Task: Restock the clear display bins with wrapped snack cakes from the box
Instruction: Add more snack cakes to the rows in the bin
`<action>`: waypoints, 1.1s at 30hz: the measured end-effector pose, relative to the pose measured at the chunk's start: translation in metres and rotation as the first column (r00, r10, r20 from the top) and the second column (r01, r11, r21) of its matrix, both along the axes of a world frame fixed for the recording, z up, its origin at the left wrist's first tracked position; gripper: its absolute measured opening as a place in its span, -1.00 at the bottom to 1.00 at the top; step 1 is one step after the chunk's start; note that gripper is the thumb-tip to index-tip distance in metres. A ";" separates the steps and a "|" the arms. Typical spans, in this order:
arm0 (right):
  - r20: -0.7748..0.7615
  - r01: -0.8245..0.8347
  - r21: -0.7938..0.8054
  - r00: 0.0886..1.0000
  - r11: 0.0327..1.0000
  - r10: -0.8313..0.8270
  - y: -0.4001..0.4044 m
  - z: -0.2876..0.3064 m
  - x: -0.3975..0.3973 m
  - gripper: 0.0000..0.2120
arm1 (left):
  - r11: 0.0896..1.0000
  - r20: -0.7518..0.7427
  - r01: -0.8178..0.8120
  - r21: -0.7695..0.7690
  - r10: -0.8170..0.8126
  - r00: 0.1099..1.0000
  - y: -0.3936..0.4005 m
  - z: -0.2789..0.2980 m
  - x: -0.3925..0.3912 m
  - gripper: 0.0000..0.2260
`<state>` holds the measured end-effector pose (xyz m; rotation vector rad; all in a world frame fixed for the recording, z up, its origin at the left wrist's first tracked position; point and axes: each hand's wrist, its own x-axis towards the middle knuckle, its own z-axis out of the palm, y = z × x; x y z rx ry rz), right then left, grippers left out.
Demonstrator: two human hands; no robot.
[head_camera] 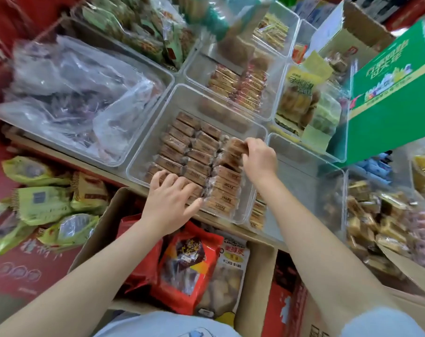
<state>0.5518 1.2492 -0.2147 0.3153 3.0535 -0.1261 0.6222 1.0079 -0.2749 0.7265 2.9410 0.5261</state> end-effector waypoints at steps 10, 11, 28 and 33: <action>0.484 -0.198 0.155 0.869 0.968 0.100 -0.015 -0.018 -0.014 -0.56 | 1.000 0.015 -0.018 -0.026 0.019 1.000 0.003 -0.001 0.000 -0.53; 0.481 -0.201 0.160 0.871 0.966 0.102 -0.018 -0.021 -0.007 -0.48 | 0.999 0.015 -0.020 -0.032 0.020 1.000 0.003 -0.001 0.000 -0.53; -0.294 0.049 -0.281 0.946 0.959 -0.134 0.086 0.108 0.270 -0.86 | 0.976 0.075 0.109 0.189 -0.125 0.989 0.076 0.045 0.077 -0.66; -0.340 0.306 -0.210 0.868 0.929 -0.363 0.172 0.143 0.383 -0.84 | 0.838 0.295 0.323 0.440 -0.475 0.829 0.182 0.083 0.193 -0.61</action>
